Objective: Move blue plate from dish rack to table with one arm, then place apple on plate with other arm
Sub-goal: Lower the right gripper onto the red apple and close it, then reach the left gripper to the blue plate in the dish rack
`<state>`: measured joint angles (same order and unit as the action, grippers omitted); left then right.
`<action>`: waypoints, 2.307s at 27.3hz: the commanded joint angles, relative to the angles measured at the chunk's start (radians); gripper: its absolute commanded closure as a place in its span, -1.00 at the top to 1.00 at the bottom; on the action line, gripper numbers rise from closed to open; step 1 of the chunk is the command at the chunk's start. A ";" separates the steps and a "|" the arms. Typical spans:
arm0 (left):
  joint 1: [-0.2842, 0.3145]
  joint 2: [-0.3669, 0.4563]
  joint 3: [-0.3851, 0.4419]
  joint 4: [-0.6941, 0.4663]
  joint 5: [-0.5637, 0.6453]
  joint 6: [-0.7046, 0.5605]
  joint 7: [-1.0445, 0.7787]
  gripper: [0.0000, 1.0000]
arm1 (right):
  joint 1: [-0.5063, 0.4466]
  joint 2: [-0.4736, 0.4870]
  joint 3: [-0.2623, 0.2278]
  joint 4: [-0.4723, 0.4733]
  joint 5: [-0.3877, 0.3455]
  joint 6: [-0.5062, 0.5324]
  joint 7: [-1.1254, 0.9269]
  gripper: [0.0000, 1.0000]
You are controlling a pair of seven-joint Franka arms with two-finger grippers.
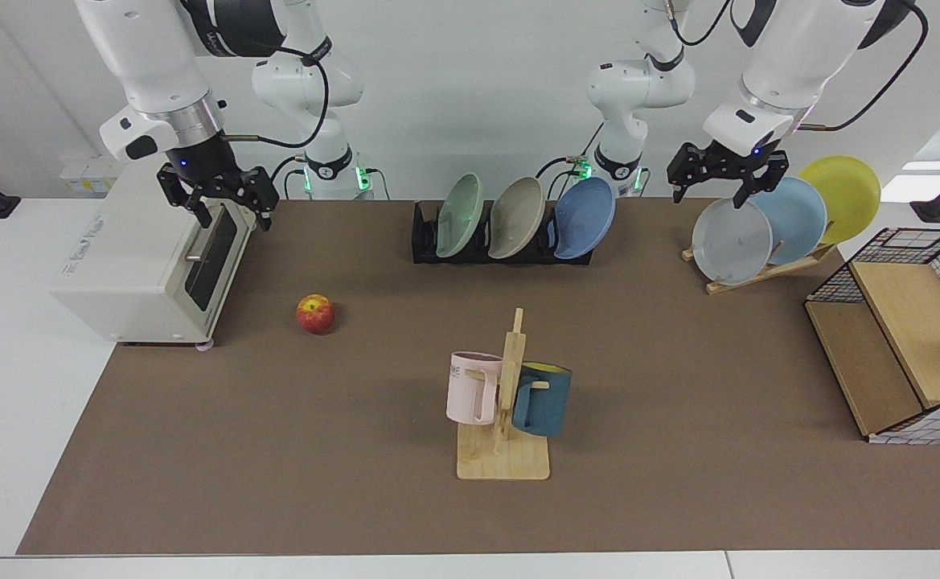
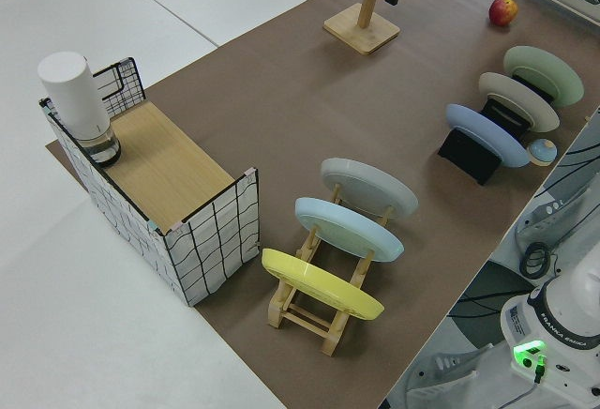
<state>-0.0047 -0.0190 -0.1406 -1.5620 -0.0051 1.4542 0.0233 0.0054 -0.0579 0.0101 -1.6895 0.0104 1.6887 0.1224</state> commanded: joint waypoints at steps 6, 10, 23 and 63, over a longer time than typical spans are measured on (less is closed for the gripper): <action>0.002 -0.036 0.009 -0.040 -0.018 0.011 0.012 1.00 | 0.001 -0.002 0.008 0.010 0.005 -0.010 0.107 0.99; -0.001 -0.038 0.006 -0.036 -0.016 -0.006 0.003 1.00 | 0.008 -0.003 0.016 0.008 0.002 -0.010 0.135 0.99; 0.003 -0.052 0.006 -0.047 -0.016 -0.017 -0.011 1.00 | 0.010 -0.025 0.044 -0.064 0.006 0.012 0.135 0.99; -0.012 -0.349 -0.010 -0.558 -0.141 0.210 -0.003 1.00 | 0.008 0.001 0.080 -0.567 -0.015 0.532 0.154 0.99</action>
<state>-0.0082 -0.2626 -0.1438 -1.9413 -0.1107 1.5575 0.0197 0.0203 -0.0655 0.0847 -2.2022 0.0095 2.1349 0.2517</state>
